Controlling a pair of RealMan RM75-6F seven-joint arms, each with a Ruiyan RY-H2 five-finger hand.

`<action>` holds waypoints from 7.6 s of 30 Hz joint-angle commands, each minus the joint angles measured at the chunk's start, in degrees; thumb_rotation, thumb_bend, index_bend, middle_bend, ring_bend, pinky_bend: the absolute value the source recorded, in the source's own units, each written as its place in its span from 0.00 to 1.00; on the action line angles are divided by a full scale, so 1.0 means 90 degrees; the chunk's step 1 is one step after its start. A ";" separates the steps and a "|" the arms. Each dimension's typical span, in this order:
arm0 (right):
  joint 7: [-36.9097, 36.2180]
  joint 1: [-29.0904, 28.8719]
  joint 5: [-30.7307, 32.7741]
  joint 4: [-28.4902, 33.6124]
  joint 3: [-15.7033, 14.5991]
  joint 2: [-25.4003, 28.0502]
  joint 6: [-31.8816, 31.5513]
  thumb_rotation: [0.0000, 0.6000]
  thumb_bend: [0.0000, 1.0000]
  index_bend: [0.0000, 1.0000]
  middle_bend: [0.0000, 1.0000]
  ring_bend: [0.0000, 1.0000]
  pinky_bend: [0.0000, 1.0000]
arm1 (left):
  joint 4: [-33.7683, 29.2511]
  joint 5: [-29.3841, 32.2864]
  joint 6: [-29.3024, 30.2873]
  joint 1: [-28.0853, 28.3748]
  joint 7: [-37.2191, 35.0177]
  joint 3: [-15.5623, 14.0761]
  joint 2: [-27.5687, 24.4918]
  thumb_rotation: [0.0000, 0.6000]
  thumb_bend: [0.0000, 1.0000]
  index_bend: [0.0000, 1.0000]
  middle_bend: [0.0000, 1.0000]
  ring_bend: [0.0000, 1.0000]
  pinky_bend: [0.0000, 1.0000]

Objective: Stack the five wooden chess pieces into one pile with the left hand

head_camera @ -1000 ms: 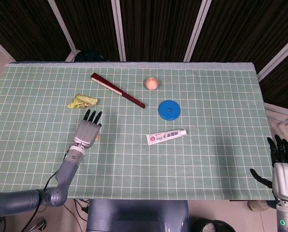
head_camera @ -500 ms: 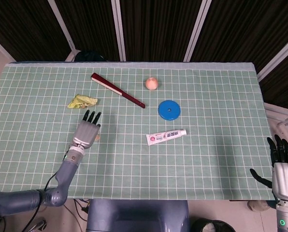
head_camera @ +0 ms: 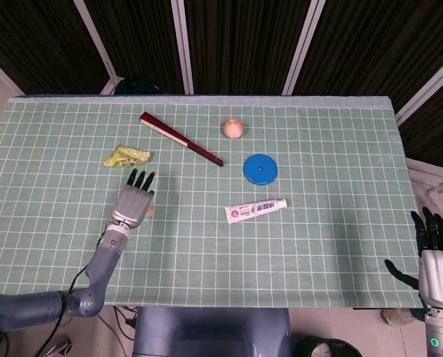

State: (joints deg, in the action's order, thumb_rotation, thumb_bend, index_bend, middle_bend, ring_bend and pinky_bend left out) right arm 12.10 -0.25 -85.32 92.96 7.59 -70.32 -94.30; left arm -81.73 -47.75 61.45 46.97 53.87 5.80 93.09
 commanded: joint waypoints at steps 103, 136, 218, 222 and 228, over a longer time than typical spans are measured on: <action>-0.0037 0.0026 0.0071 0.0050 0.0066 0.0008 -0.0064 1.00 0.23 0.05 0.01 0.00 0.00 | 0.0523 -0.2945 0.0244 -0.1986 -0.2599 -0.0978 -0.0451 1.00 0.29 0.48 0.00 0.00 0.00; -0.0053 0.0030 0.0078 0.0055 0.0068 0.0001 -0.0069 1.00 0.23 0.06 0.01 0.00 0.00 | -0.0601 -0.2351 0.0022 -0.1563 -0.1783 -0.0005 -0.1114 1.00 0.30 0.49 0.00 0.00 0.00; -0.0033 0.0009 0.0108 0.0006 0.0097 -0.0014 -0.0063 1.00 0.23 0.06 0.01 0.00 0.00 | -0.0877 -0.0661 0.0523 -0.0273 -0.0282 0.0131 -0.0479 1.00 0.30 0.40 0.00 0.00 0.00; -0.0048 0.0011 0.0072 -0.0007 0.0098 -0.0015 -0.0095 1.00 0.23 0.06 0.01 0.00 0.00 | -0.1539 -0.1071 0.1067 -0.0631 -0.0612 0.0027 -0.0970 1.00 0.30 0.35 0.00 0.00 0.00; -0.0176 -0.0019 -0.0186 0.0003 -0.0021 0.0079 -0.0058 1.00 0.23 0.06 0.01 0.00 0.00 | -0.2287 -0.1934 0.2023 -0.1487 -0.1609 -0.0343 -0.1850 1.00 0.30 0.20 0.00 0.00 0.00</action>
State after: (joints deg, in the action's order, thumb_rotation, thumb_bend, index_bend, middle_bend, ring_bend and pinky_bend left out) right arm 10.88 -0.27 -86.25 93.03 7.77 -69.94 -94.95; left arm -98.96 -61.33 75.80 37.52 44.04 4.71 80.48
